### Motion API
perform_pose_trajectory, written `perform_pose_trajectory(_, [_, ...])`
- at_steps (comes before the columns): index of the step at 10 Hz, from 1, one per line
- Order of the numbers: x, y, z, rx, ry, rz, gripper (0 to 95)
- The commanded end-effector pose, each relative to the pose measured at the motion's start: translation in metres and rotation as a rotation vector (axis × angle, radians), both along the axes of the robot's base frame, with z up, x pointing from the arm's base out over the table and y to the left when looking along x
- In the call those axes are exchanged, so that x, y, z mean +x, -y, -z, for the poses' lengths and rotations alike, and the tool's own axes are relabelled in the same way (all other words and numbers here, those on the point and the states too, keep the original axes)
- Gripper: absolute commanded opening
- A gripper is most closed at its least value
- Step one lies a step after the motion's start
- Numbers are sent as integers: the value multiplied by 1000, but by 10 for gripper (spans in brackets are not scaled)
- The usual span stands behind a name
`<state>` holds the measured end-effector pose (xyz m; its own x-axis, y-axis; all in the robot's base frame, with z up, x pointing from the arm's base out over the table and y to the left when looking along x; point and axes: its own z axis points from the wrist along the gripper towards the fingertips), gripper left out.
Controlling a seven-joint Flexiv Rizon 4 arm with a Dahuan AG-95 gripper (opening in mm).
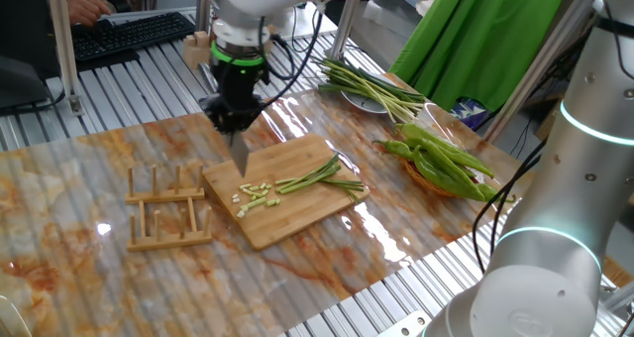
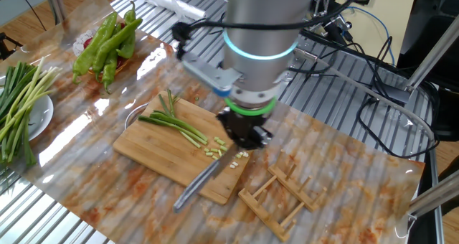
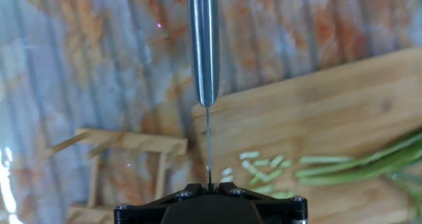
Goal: Chop the green garlic
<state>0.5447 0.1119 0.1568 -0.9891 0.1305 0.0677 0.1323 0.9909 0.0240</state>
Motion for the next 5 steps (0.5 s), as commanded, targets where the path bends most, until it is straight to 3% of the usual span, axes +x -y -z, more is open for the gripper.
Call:
perform_pose_trajectory(1, [6, 17, 8, -8, 8, -29, 0])
perform_pose_trajectory(5, [11, 53, 23, -8, 17, -87, 0])
